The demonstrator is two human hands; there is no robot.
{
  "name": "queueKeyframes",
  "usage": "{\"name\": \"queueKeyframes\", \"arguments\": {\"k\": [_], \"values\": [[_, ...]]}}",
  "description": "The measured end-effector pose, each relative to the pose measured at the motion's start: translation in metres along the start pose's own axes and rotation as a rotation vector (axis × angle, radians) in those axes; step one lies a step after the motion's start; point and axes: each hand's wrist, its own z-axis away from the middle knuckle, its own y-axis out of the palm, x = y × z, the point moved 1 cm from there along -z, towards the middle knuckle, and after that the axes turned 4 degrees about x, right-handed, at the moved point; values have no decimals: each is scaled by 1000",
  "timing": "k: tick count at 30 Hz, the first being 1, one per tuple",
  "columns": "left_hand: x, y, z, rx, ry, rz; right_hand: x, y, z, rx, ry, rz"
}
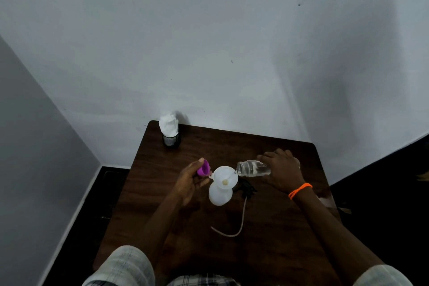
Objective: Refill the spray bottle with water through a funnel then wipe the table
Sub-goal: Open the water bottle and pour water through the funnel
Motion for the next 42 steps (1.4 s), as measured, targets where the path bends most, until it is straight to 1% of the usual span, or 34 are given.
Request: {"name": "queueKeyframes", "arguments": {"k": [29, 42], "values": [[1, -2, 1, -1, 13, -23, -1, 1, -2, 26, 20, -1], [0, -2, 3, -4, 5, -18, 1, 1, -1, 1, 7, -4]]}}
